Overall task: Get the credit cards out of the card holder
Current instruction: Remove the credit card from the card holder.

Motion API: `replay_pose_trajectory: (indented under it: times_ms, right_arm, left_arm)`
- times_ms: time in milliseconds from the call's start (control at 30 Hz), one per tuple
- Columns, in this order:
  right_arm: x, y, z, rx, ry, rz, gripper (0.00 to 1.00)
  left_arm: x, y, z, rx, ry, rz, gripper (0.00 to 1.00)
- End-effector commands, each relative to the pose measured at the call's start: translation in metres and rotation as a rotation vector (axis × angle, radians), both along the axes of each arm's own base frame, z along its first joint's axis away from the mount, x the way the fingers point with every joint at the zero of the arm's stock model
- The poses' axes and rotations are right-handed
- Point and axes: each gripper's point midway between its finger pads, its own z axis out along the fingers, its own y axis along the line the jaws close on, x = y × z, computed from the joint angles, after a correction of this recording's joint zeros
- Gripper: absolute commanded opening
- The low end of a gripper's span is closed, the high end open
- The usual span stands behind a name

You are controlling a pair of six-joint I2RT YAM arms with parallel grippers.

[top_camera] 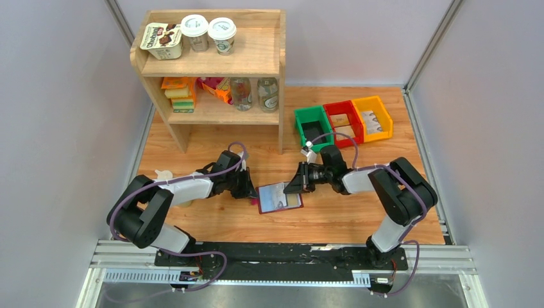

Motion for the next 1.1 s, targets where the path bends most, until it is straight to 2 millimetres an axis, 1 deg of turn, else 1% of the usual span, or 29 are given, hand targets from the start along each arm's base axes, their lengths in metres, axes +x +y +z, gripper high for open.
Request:
replay_pose_trajectory:
  times_ms: [0, 133, 233, 267, 300, 367, 433, 467, 500, 567, 600, 633, 667, 767, 833, 900, 933, 967, 1000, 1033, 1067]
  right_arm:
    - [0.005, -0.013, 0.008, -0.026, -0.079, 0.001, 0.0]
    - [0.007, -0.024, 0.005, -0.056, -0.073, -0.017, 0.0]
    - [0.007, -0.026, 0.004, -0.084, -0.074, -0.018, 0.0]
    - [0.008, -0.026, 0.005, -0.093, -0.072, -0.022, 0.02]
    - [0.008, -0.025, 0.005, -0.101, -0.072, -0.021, 0.09]
    - [0.007, -0.02, 0.009, -0.108, -0.081, -0.011, 0.19]
    - [0.008, -0.012, 0.014, -0.118, -0.098, -0.005, 0.29]
    - [0.008, -0.008, 0.016, -0.123, -0.101, -0.003, 0.33]
    - [0.01, -0.004, 0.016, -0.134, -0.109, -0.016, 0.35]
    - [0.013, 0.002, 0.018, -0.139, -0.12, -0.034, 0.37]
    - [0.014, 0.005, 0.018, -0.146, -0.124, -0.042, 0.37]
    - [0.015, 0.009, 0.019, -0.15, -0.129, -0.045, 0.37]
    - [0.015, 0.013, 0.021, -0.151, -0.133, -0.042, 0.37]
    - [0.016, 0.023, 0.023, -0.155, -0.139, -0.035, 0.37]
    - [0.017, 0.027, 0.022, -0.173, -0.142, -0.045, 0.37]
    - [0.02, 0.028, 0.019, -0.194, -0.14, -0.057, 0.37]
    - [0.02, 0.029, 0.017, -0.201, -0.135, -0.056, 0.37]
    - [0.021, 0.03, 0.015, -0.207, -0.131, -0.057, 0.37]
    - [0.021, 0.031, 0.013, -0.209, -0.126, -0.056, 0.38]
    - [0.021, 0.031, 0.012, -0.212, -0.123, -0.056, 0.38]
    - [0.021, 0.032, 0.01, -0.216, -0.119, -0.055, 0.38]
  left_arm:
    - [-0.006, 0.018, -0.016, 0.099, 0.009, 0.008, 0.0]
    - [-0.004, 0.016, -0.01, 0.085, -0.011, 0.001, 0.0]
    - [0.001, 0.014, -0.001, 0.067, -0.05, 0.001, 0.0]
    - [0.001, 0.013, 0.001, 0.062, -0.059, -0.001, 0.0]
    - [0.002, 0.013, 0.004, 0.058, -0.069, 0.001, 0.0]
    - [0.004, 0.01, 0.01, 0.044, -0.08, -0.008, 0.0]
    - [0.007, 0.007, 0.022, 0.029, -0.102, -0.012, 0.06]
    - [0.008, 0.008, 0.029, 0.026, -0.114, -0.011, 0.08]
    - [0.01, 0.008, 0.036, 0.025, -0.133, -0.015, 0.12]
    - [0.015, 0.009, 0.052, 0.03, -0.176, -0.012, 0.18]
    - [0.014, 0.012, 0.059, 0.033, -0.191, -0.014, 0.2]
    - [0.018, 0.01, 0.069, 0.024, -0.211, -0.012, 0.23]
    - [0.015, 0.011, 0.073, 0.024, -0.21, -0.014, 0.24]
    - [0.017, 0.009, 0.09, 0.011, -0.227, -0.021, 0.29]
    - [0.017, 0.005, 0.095, -0.006, -0.229, -0.038, 0.29]
    - [0.016, -0.003, 0.095, -0.035, -0.212, -0.062, 0.29]
    - [0.013, -0.007, 0.089, -0.044, -0.181, -0.077, 0.29]
    - [0.015, -0.011, 0.088, -0.054, -0.175, -0.082, 0.27]
    - [0.011, -0.015, 0.08, -0.059, -0.145, -0.098, 0.26]
    - [0.011, -0.018, 0.074, -0.066, -0.121, -0.108, 0.23]
    - [0.009, -0.021, 0.07, -0.069, -0.108, -0.116, 0.22]
